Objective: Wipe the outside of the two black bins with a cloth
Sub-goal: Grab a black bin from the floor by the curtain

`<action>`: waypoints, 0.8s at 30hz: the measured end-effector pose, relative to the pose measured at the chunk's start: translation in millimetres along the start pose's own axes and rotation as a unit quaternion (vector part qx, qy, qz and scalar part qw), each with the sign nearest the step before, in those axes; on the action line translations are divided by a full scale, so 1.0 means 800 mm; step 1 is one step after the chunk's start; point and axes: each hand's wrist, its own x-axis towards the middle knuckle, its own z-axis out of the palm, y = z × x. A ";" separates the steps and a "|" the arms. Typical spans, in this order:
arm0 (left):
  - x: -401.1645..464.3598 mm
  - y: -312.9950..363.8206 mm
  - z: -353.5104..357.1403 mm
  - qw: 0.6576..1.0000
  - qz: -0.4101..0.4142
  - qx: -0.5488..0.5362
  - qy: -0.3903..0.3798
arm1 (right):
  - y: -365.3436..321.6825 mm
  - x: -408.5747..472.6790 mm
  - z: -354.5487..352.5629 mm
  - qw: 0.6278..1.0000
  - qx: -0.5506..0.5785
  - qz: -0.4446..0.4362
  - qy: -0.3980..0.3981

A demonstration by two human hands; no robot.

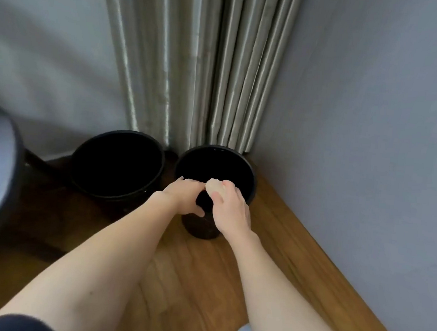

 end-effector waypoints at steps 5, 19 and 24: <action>0.038 0.000 0.025 0.998 -0.009 -0.055 -0.029 | 0.029 0.018 -0.007 1.000 0.006 0.012 0.009; 0.032 0.006 0.009 0.998 0.060 -0.007 -0.017 | 0.035 0.016 -0.024 0.997 -0.042 0.030 0.050; 0.006 0.018 -0.044 0.996 0.086 -0.013 0.010 | 0.012 0.003 -0.043 0.996 -0.025 0.006 0.087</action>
